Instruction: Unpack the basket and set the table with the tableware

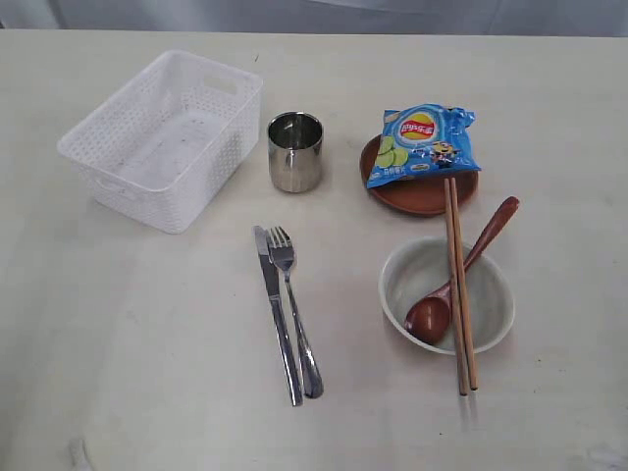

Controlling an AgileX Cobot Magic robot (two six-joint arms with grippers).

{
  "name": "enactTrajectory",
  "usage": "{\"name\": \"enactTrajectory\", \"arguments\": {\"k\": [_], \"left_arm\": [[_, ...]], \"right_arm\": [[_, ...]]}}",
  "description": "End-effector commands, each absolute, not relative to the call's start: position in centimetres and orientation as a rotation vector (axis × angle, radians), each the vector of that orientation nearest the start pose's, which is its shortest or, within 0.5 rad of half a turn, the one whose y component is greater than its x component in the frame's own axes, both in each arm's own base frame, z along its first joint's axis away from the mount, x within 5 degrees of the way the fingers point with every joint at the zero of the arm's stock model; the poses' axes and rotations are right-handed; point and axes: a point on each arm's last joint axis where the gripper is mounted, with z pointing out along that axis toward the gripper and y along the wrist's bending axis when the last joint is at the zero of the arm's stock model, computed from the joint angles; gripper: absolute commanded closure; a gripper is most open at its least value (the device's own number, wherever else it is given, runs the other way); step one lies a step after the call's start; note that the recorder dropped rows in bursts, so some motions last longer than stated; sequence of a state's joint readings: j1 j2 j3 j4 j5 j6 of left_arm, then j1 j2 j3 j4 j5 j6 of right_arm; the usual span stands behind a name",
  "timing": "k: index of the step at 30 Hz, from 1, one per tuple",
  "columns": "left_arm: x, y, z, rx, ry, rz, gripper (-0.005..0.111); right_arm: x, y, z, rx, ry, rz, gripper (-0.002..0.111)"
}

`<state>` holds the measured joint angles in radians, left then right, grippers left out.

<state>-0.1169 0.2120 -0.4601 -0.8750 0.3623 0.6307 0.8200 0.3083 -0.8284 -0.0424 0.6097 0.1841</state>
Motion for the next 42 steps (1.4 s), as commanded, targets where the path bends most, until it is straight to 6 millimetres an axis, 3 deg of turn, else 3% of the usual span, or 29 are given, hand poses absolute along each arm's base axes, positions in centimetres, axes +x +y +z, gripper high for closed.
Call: {"name": "enactTrajectory", "arguments": {"k": [1, 7, 12, 20, 25, 36, 42], "left_arm": [[4.5, -3.0, 33.1, 0.151, 1.489, -0.473, 0.107], [4.6, -3.0, 33.0, 0.173, 1.497, -0.435, 0.107], [4.8, -1.8, 30.6, 0.120, 1.548, -0.279, 0.107], [4.1, -0.5, 27.0, -0.032, 1.455, -0.235, 0.107], [4.8, -0.6, 24.8, -0.050, 1.464, -0.248, 0.107], [5.6, -0.6, 20.8, 0.057, 1.537, -0.114, 0.107], [5.6, -0.6, 20.6, 0.115, 1.563, -0.050, 0.107]], "right_arm": [[2.0, 1.7, 40.6, -0.512, 1.533, 0.728, 0.109], [2.0, 1.7, 40.6, -0.512, 1.533, 0.728, 0.109], [2.0, 1.7, 40.6, -0.510, 1.534, 0.730, 0.109], [2.0, 1.7, 40.6, -0.510, 1.534, 0.730, 0.109], [2.0, 1.7, 40.6, -0.510, 1.534, 0.730, 0.109], [2.0, 1.7, 40.6, -0.512, 1.533, 0.728, 0.109], [2.0, 1.7, 40.6, -0.511, 1.534, 0.729, 0.109]]}}
